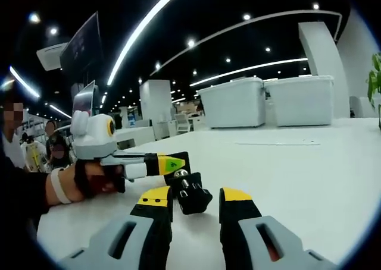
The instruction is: Clamp the fixed fixture on the desktop, loosen the retaining clip, secure it to the edge of the desk, and tighten the retaining clip.
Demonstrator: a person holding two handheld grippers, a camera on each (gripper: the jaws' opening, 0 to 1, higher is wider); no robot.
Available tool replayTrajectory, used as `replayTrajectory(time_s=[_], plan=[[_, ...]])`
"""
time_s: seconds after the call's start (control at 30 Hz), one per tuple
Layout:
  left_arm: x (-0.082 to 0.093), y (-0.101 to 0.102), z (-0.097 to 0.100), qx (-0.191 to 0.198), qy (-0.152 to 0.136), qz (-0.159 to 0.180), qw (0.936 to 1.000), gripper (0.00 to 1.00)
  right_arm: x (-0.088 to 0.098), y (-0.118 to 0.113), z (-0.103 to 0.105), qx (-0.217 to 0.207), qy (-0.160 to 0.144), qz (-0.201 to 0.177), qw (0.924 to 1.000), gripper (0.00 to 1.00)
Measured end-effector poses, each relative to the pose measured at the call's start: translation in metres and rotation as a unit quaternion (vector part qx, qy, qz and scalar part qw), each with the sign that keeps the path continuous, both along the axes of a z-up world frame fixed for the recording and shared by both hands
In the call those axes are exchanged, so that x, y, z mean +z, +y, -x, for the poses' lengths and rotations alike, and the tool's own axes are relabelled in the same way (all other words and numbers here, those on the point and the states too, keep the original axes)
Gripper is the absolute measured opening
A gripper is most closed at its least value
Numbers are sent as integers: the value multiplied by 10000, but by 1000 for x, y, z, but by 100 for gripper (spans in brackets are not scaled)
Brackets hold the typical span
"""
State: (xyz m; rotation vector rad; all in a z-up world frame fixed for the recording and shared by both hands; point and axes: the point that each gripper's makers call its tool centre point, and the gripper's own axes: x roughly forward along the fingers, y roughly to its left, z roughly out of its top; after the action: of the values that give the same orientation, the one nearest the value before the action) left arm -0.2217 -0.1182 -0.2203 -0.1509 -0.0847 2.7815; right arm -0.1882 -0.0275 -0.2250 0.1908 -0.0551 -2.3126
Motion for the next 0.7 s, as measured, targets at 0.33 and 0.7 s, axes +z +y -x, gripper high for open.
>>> replayTrajectory(time_s=[0.33, 0.7], plan=[[-4, 0, 1, 23, -24, 83, 10000, 4, -9, -8, 5, 205, -193, -137, 9995, 30], [-5, 1, 2, 34, -11, 168, 9999, 4, -10, -13, 3, 381, 149, -411, 9983, 25]])
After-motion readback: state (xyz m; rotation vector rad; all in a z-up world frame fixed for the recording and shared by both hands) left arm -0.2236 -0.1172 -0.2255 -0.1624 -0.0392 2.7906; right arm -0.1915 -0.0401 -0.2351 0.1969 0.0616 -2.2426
